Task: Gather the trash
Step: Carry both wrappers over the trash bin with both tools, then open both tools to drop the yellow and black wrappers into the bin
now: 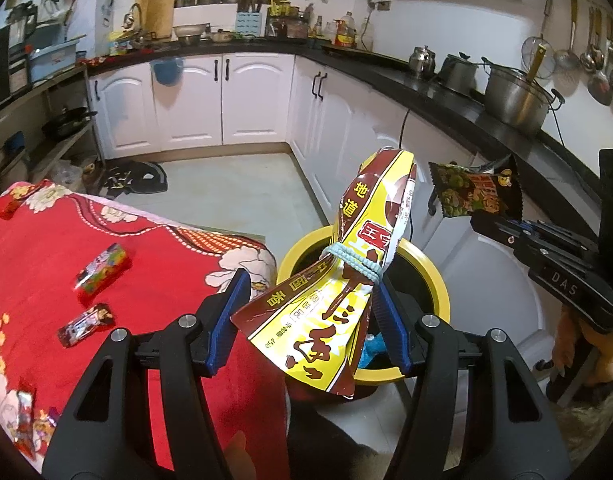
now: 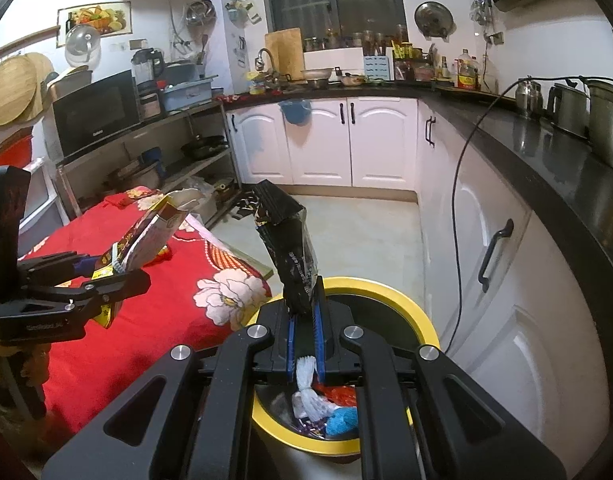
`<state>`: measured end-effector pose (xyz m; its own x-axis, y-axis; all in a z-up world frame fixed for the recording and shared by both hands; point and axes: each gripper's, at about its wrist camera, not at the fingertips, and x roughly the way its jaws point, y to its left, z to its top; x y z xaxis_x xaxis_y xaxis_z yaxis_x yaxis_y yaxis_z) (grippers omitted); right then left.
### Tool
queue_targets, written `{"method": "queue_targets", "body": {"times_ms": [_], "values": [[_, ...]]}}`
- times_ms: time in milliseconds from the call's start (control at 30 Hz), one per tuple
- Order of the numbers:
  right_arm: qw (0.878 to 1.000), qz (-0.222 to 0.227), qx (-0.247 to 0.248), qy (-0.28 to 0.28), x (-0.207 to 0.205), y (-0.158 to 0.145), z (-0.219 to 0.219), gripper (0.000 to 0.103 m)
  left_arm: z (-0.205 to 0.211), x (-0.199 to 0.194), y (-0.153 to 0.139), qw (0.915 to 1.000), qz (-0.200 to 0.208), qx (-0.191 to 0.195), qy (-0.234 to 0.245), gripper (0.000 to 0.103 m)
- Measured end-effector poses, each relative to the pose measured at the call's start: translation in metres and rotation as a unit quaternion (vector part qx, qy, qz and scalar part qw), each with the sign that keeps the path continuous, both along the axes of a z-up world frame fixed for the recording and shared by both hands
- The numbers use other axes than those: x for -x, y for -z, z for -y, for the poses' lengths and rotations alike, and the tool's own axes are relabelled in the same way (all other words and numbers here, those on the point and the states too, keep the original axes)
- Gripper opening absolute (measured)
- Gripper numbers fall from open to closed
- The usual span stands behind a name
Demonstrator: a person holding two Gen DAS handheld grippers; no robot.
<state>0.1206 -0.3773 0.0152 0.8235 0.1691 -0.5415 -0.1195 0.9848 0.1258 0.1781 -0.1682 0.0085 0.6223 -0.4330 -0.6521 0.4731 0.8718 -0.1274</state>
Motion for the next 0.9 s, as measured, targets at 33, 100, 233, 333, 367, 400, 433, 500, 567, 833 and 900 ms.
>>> {"method": "queue_targets", "body": {"times_ms": [33, 100, 233, 333, 367, 400, 433, 500, 567, 833, 900], "values": [[1.000, -0.002, 0.000, 0.002, 0.000, 0.002, 0.001, 0.008, 0.002, -0.001, 0.002, 1.0000, -0.002, 0.000, 0.002, 0.052], [1.000, -0.009, -0.002, 0.005, -0.002, 0.005, 0.002, 0.008, 0.005, -0.004, 0.006, 0.9999, -0.008, 0.000, 0.007, 0.052], [1.000, -0.021, -0.003, 0.009, -0.005, 0.012, 0.004, 0.008, 0.012, -0.008, 0.014, 0.9998, -0.017, -0.001, 0.014, 0.052], [0.999, -0.031, -0.002, 0.011, -0.007, 0.019, 0.006, 0.008, 0.018, -0.013, 0.022, 0.9994, -0.029, 0.005, 0.020, 0.052], [0.999, -0.036, -0.002, 0.012, -0.008, 0.022, 0.007, 0.008, 0.020, -0.015, 0.026, 0.9991, -0.035, 0.006, 0.022, 0.052], [0.999, -0.040, -0.002, 0.013, -0.009, 0.025, 0.008, 0.008, 0.022, -0.017, 0.029, 0.9989, -0.039, 0.007, 0.024, 0.052], [0.999, -0.046, -0.003, 0.015, -0.010, 0.028, 0.008, 0.008, 0.025, -0.019, 0.032, 0.9987, -0.043, 0.008, 0.026, 0.052], [0.998, -0.058, -0.005, 0.017, -0.013, 0.035, 0.010, 0.008, 0.031, -0.022, 0.038, 0.9980, -0.053, 0.011, 0.033, 0.052], [0.997, -0.069, -0.008, 0.021, -0.016, 0.041, 0.013, 0.008, 0.037, -0.027, 0.045, 0.9974, -0.061, 0.008, 0.038, 0.052], [0.993, -0.111, -0.025, 0.032, -0.027, 0.068, 0.025, 0.008, 0.051, -0.040, 0.072, 0.9946, -0.092, 0.007, 0.047, 0.053], [0.992, -0.119, -0.029, 0.035, -0.029, 0.074, 0.028, 0.008, 0.054, -0.043, 0.077, 0.9940, -0.097, 0.007, 0.049, 0.053]]}}
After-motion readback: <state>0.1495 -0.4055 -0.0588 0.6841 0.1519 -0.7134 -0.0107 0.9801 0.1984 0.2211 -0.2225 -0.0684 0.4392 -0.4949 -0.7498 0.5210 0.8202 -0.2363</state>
